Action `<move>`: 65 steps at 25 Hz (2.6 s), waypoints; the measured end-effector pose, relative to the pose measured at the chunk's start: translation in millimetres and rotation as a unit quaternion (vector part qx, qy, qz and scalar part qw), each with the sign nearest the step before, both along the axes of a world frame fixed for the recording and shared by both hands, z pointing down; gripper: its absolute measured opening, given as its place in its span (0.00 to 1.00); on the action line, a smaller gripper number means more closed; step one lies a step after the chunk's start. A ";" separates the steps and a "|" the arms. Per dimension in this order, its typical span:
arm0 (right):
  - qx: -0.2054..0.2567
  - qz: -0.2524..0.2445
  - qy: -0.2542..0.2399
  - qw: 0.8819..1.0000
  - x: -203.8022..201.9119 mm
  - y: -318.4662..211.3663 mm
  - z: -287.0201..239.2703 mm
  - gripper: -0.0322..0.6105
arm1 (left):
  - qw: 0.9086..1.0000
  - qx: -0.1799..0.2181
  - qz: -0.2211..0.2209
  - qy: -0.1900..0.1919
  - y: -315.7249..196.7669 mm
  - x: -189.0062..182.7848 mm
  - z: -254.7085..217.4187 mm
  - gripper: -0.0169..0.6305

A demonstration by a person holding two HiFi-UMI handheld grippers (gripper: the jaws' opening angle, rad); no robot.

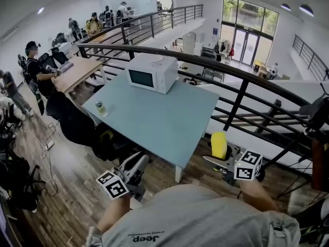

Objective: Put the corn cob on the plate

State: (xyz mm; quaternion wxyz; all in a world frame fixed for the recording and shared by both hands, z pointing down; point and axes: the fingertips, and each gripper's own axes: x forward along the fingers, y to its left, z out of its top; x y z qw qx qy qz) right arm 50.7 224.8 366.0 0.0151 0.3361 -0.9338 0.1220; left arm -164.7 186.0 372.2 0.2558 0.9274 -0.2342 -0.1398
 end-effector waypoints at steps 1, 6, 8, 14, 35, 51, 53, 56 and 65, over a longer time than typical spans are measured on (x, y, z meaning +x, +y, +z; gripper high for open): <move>-0.001 -0.001 0.001 1.000 -6.5 -4.9 0.1 0.47 | 1.000 0.000 -0.001 0.001 -4.2 -6.5 0.4 0.18; -0.003 -0.008 0.003 1.000 -32.5 -29.4 -5.2 0.47 | 1.000 -0.004 -0.010 0.006 -24.8 -34.6 3.2 0.18; -0.002 -0.008 0.005 1.000 -41.5 -38.6 -7.3 0.47 | 1.000 -0.008 -0.015 0.006 -34.4 -45.5 6.0 0.17; -0.005 -0.009 0.009 1.000 -59.7 -58.4 -6.1 0.47 | 1.000 -0.012 -0.024 0.006 -53.8 -66.3 11.4 0.07; -0.017 -0.058 -0.009 0.998 5.0 -138.0 24.8 0.47 | 0.989 0.037 -0.091 -0.114 -106.8 -5.2 33.3 0.05; -0.007 -0.172 -0.036 0.984 98.0 -301.2 25.8 0.47 | 0.972 0.017 -0.193 -0.133 -214.2 100.0 19.2 0.05; -0.007 -0.184 -0.041 0.982 101.0 -315.3 26.7 0.47 | 0.970 0.003 -0.205 -0.131 -226.0 102.5 20.1 0.05; -0.008 -0.194 -0.045 0.980 105.7 -338.3 31.6 0.47 | 0.967 -0.005 -0.216 -0.137 -244.6 107.7 17.8 0.05; -0.043 -0.185 -0.051 0.980 73.9 -390.3 74.6 0.47 | 0.962 -0.022 -0.217 -0.164 -291.4 73.2 36.7 0.05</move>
